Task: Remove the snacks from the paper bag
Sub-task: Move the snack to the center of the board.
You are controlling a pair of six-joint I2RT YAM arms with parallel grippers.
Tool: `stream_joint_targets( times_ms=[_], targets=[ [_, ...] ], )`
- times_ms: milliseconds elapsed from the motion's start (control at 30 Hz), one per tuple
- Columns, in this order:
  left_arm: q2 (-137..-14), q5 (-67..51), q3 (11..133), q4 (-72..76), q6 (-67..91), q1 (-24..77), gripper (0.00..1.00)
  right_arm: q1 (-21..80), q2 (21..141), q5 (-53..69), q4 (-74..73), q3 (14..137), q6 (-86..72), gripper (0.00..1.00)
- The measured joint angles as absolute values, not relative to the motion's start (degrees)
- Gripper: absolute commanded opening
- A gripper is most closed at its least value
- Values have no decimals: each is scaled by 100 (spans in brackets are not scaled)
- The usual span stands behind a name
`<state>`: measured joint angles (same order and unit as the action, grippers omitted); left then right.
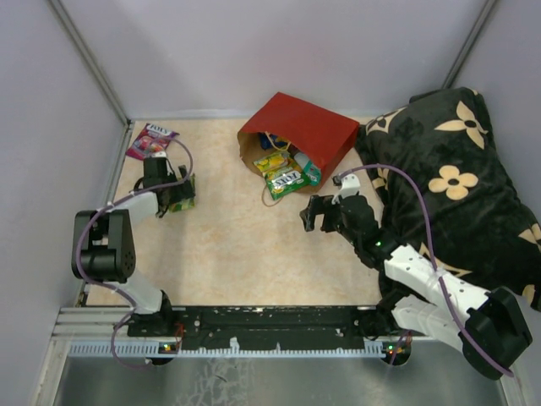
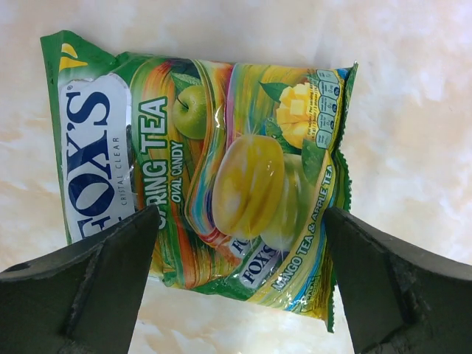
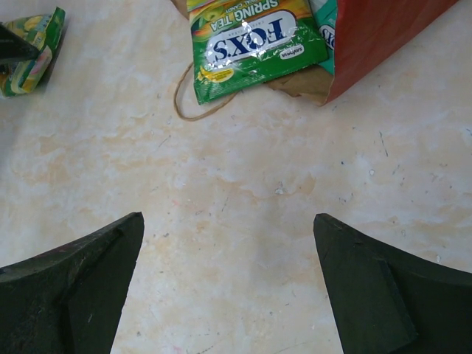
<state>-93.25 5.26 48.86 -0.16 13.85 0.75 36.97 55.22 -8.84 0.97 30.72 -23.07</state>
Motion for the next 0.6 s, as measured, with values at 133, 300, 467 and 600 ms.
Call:
stream_joint_targets(
  times_ms=[133, 300, 467, 600],
  targets=[
    [-9487, 548, 5033, -8, 1389, -137, 100, 3697, 5522, -775, 141, 3072, -2322, 99],
    [-9539, 744, 5098, -51, 1695, -198, 100, 3697, 5524, -685, 196, 3070, -2324, 99],
    [-9625, 768, 5262, -224, 2550, -493, 100, 3697, 5522, -626, 233, 2995, -2324, 99],
    [-9710, 996, 5448, -530, 3516, -727, 100, 3697, 5522, -609, 237, 2987, -2324, 99]
  ],
)
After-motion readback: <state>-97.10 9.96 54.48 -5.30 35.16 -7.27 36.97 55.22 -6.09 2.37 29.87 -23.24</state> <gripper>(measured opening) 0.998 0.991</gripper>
